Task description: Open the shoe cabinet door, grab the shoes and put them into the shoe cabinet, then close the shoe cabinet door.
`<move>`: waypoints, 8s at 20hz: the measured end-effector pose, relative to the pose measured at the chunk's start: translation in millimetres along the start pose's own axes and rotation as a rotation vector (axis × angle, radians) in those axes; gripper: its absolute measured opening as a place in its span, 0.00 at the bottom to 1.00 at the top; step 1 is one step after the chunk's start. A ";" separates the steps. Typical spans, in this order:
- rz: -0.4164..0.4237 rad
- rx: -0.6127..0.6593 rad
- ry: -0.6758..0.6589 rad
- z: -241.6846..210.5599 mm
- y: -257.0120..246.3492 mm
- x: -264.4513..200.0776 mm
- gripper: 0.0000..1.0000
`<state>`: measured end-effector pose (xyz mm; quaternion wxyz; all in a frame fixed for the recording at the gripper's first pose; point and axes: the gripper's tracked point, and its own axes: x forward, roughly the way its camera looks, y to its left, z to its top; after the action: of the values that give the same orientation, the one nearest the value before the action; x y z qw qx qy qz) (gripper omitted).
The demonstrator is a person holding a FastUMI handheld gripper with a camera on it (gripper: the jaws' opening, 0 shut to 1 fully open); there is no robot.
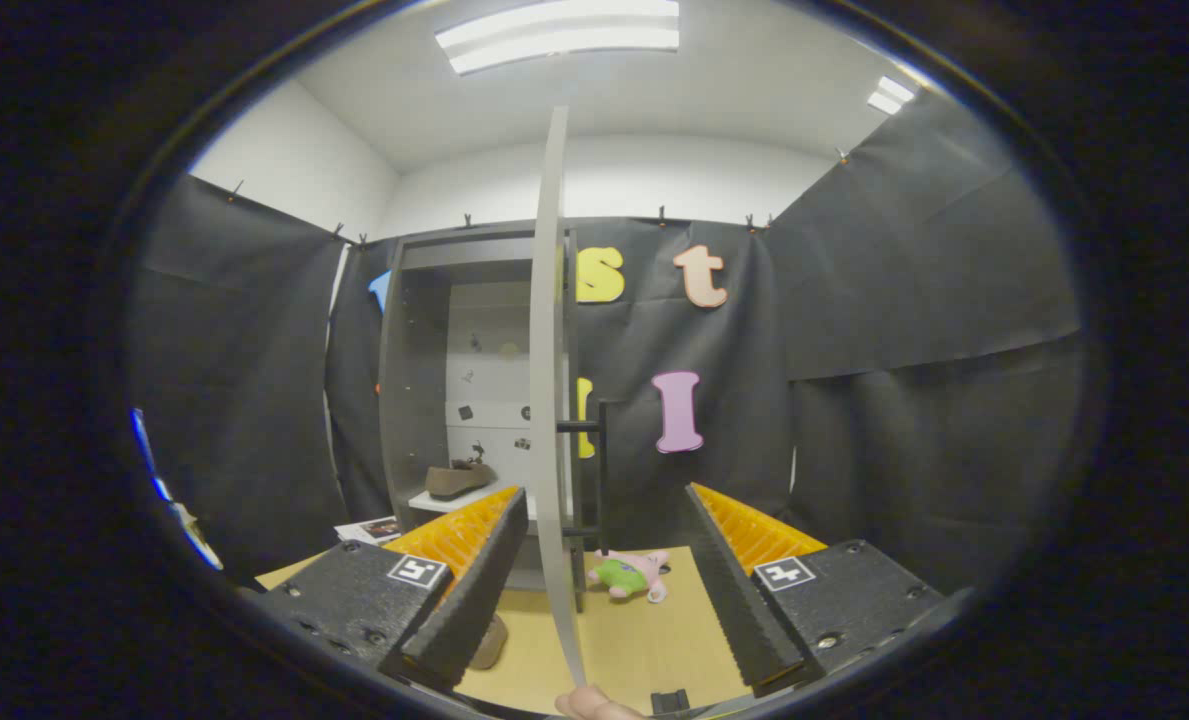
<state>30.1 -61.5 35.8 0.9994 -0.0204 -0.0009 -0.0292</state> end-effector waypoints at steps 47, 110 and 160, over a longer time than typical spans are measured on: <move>0.305 0.193 0.695 -539.2 281.1 190.0 0.13; 0.078 -0.154 0.357 -165.6 230.2 549.8 0.13; 0.175 0.019 0.207 -107.7 158.6 60.8 1.00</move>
<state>100.2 88.7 -78.0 0.9930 -0.0079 0.1040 0.0560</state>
